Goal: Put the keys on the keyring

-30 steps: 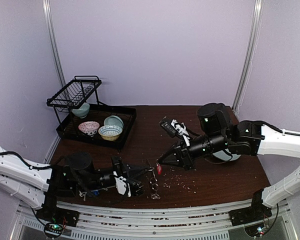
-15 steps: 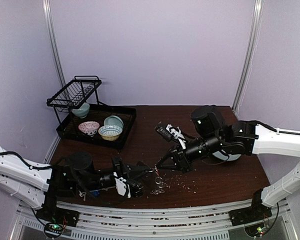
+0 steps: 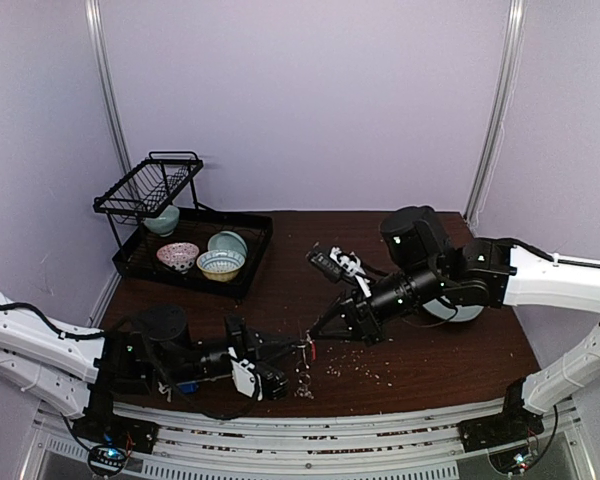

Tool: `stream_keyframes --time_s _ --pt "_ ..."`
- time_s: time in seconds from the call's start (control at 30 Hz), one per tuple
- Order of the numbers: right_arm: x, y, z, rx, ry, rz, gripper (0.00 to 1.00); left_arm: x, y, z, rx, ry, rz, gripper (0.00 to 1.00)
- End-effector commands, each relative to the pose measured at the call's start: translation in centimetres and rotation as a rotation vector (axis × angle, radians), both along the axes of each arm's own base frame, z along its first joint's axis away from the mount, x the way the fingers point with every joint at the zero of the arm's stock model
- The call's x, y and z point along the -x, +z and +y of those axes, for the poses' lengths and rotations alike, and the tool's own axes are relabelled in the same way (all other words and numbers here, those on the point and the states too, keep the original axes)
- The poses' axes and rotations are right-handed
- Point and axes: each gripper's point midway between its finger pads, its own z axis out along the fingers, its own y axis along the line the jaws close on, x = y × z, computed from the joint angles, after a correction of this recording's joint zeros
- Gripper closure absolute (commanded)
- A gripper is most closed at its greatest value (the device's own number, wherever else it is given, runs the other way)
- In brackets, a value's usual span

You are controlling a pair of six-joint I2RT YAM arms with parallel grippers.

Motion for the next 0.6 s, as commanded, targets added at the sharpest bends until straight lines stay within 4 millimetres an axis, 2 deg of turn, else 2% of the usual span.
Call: stream_keyframes --time_s 0.0,0.13,0.3,0.43,0.57 --pt "0.8 1.8 0.2 -0.061 0.046 -0.001 1.0 -0.5 1.6 -0.2 0.05 0.021 -0.024 1.0" --pt "0.9 1.3 0.2 -0.046 0.047 0.018 1.0 -0.7 1.9 -0.1 0.061 0.03 -0.027 1.0" --pt "-1.3 -0.3 -0.9 0.043 -0.056 -0.071 1.0 0.2 2.4 0.3 0.077 -0.017 -0.038 1.0" --pt "-1.0 -0.7 -0.6 0.047 -0.03 -0.049 1.0 0.3 2.6 0.5 0.071 -0.023 -0.065 1.0" --pt "-0.8 -0.2 -0.5 0.018 -0.022 -0.053 1.0 0.2 2.4 0.3 0.061 -0.015 -0.072 1.0"
